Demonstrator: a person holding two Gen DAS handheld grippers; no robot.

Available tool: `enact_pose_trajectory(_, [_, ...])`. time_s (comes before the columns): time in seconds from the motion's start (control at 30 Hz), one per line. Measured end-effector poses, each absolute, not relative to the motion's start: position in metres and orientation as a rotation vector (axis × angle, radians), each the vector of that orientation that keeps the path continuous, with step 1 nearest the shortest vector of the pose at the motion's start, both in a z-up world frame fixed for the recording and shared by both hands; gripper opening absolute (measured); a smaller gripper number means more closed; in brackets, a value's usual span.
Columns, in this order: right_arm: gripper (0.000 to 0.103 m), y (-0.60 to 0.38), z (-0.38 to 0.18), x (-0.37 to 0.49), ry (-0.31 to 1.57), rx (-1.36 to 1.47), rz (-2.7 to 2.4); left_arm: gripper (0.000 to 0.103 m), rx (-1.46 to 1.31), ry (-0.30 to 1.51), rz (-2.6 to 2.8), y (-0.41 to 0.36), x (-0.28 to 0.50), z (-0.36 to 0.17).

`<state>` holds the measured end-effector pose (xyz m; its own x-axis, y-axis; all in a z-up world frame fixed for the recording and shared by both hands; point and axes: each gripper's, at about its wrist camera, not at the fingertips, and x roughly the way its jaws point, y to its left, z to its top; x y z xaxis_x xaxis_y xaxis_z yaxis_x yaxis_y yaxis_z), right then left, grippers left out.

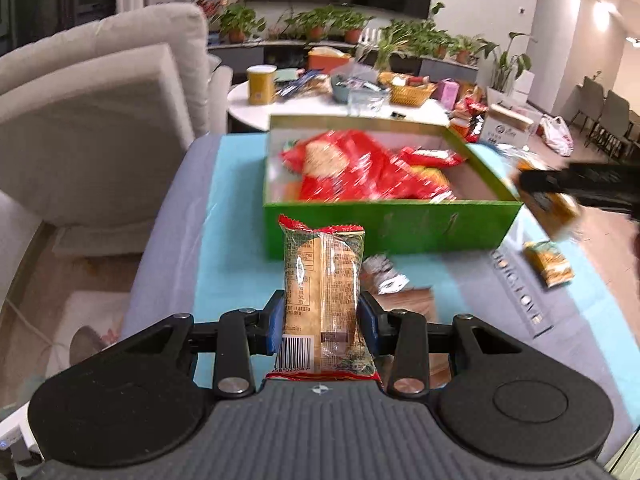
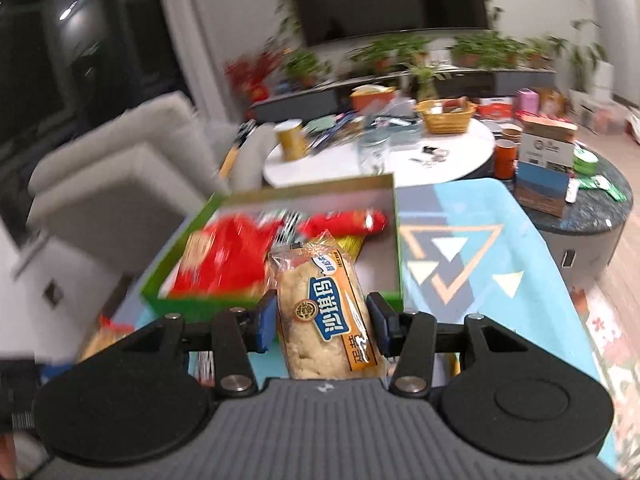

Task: Organize snacks
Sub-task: 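Carry the bread-stick bag into the green box and open the left gripper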

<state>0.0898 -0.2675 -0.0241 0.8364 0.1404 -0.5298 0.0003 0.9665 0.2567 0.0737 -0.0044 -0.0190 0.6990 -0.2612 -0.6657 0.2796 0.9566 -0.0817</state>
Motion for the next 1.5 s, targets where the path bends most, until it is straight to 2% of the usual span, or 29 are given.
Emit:
enact_pose_trajectory(0.67, [0.059, -0.273, -0.048, 0.166, 0.61, 0.302, -0.05, 0.036, 0.023, 0.723, -0.383, -0.053, 0.122, -0.008])
enact_pose_trajectory(0.97, [0.067, -0.286, -0.04, 0.153, 0.555, 0.337, -0.05, 0.036, 0.022, 0.729, -0.413, -0.079, 0.147, -0.006])
enact_pose_trajectory(1.5, [0.067, -0.337, -0.05, 0.13, 0.579, 0.372, -0.122, 0.036, 0.009, 0.772, -0.464, -0.16, 0.201, -0.016])
